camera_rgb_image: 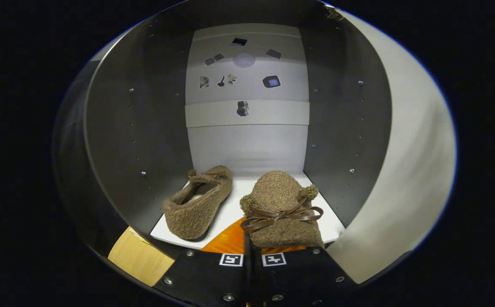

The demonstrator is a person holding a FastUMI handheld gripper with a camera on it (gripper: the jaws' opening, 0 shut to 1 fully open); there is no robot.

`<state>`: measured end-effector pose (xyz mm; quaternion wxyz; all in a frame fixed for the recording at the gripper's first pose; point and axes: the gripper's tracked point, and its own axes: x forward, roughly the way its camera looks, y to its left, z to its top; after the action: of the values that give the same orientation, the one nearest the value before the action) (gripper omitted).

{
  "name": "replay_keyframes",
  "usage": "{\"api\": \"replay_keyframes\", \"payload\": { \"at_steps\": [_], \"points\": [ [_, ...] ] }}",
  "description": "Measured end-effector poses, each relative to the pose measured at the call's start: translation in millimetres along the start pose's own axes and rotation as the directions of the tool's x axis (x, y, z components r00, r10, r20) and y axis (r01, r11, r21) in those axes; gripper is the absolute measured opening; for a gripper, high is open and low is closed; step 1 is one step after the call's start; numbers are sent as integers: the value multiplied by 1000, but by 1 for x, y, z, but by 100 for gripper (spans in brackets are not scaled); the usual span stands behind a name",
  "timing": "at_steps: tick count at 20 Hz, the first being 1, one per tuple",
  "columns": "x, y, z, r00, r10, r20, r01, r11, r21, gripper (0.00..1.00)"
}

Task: Open the shoe cabinet door, grab the shoes and put them into the shoe cabinet, then close the shoe cabinet door.

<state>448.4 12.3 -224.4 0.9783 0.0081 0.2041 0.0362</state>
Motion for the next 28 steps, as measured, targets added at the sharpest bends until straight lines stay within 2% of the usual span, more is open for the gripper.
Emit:
{"api": "replay_keyframes", "payload": {
  "at_steps": [11, 20, 26, 28],
  "points": [
    [89, 1, 25, 998, 44, -37, -44, 999, -6, 2],
    [139, -5, 12, 994, 35, -99, -34, 999, 8, 5],
    [141, 1, 8, 990, 40, -137, -38, 999, 15, 19],
    [136, 6, 6, 987, 59, -153, -55, 998, 29, 32]
  ]
}}
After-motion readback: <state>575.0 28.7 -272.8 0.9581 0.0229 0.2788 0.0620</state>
